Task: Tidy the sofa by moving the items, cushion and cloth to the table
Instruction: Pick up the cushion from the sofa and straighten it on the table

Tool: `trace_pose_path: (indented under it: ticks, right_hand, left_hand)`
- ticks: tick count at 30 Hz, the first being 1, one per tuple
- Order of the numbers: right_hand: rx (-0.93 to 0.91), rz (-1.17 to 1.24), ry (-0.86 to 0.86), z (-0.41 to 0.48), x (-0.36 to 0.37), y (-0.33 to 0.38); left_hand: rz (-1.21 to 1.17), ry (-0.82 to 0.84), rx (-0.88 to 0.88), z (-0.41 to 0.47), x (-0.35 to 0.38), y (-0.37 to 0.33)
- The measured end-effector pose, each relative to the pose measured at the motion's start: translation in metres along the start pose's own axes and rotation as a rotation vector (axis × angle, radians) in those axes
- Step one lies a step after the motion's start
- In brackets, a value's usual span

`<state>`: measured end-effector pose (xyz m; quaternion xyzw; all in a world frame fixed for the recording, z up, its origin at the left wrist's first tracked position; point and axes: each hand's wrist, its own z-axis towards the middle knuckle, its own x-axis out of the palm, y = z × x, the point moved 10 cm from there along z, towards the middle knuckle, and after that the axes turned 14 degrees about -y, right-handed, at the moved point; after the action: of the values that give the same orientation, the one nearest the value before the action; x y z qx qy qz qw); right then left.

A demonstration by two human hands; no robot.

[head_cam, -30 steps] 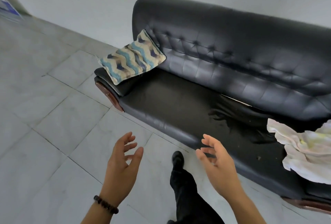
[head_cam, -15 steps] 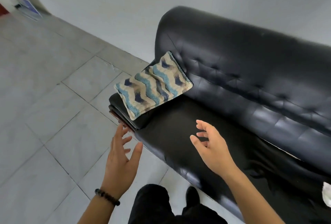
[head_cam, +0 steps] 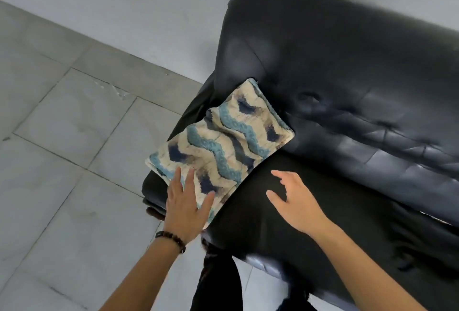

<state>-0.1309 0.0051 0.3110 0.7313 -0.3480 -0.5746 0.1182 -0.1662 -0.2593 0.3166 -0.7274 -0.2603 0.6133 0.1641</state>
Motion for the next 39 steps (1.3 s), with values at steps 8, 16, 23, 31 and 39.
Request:
trace_pose_path:
  ticks: [8, 16, 23, 31, 39]
  right_hand:
    - [-0.169, -0.310, -0.120, 0.210, 0.102, 0.054]
    - [-0.180, -0.553, -0.317, 0.304, 0.167, -0.010]
    - [-0.161, -0.178, -0.517, 0.272, 0.112, -0.044]
    - [0.070, -0.131, -0.695, 0.086, -0.018, -0.208]
    - [0.349, -0.019, -0.877, 0.048, -0.082, -0.315]
  left_hand:
    - [0.204, -0.103, 0.032, 0.221, 0.068, 0.073]
    - [0.361, -0.176, 0.060, 0.244, 0.171, 0.139]
    - [0.266, -0.244, 0.161, 0.213, 0.147, 0.083]
    - [0.174, -0.095, 0.635, 0.100, 0.211, -0.064]
    - [0.149, -0.219, 1.022, 0.098, 0.272, -0.212]
